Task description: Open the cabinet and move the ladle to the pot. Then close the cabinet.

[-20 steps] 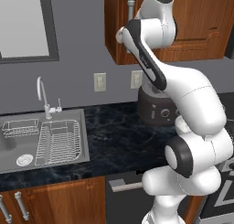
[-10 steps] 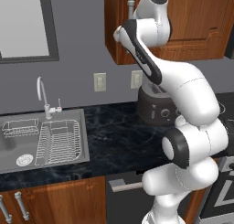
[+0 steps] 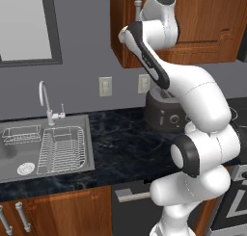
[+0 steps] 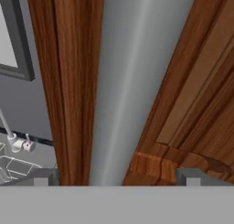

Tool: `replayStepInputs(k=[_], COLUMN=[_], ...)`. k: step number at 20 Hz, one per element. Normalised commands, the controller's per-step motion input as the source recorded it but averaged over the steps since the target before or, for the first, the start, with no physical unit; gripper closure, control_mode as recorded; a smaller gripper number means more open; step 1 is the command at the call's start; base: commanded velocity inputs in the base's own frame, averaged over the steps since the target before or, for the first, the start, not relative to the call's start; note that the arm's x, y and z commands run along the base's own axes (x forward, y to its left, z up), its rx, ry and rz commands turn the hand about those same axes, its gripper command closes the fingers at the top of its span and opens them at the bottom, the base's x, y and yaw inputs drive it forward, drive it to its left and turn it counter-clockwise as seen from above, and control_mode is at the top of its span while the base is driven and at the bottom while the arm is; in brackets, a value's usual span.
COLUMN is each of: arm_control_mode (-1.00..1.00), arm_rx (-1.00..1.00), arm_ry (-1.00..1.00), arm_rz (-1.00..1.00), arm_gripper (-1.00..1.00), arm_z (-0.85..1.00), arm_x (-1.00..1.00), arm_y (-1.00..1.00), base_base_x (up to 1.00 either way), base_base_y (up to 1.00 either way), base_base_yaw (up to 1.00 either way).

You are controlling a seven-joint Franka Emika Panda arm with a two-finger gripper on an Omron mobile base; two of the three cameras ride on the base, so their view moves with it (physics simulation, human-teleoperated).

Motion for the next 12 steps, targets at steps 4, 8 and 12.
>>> replayStepInputs(k=[4,8,12], arm_control_mode=[-1.00,-1.00,-1.00], arm_rx=[0.00,0.00,0.00], arm_ry=[0.00,0.00,0.00], arm_rz=[0.00,0.00,0.00], arm_gripper=[-1.00,-1.00,-1.00], arm_z=[0.00,-0.04,-0.11], arm_x=[0.25,0.24,0.31], arm_y=[0.20,0.36,0.46], base_base_x=[0.00,0.00,0.00], base_base_y=[0.00,0.00,0.00], base_base_yaw=[0.00,0.00,0.00])
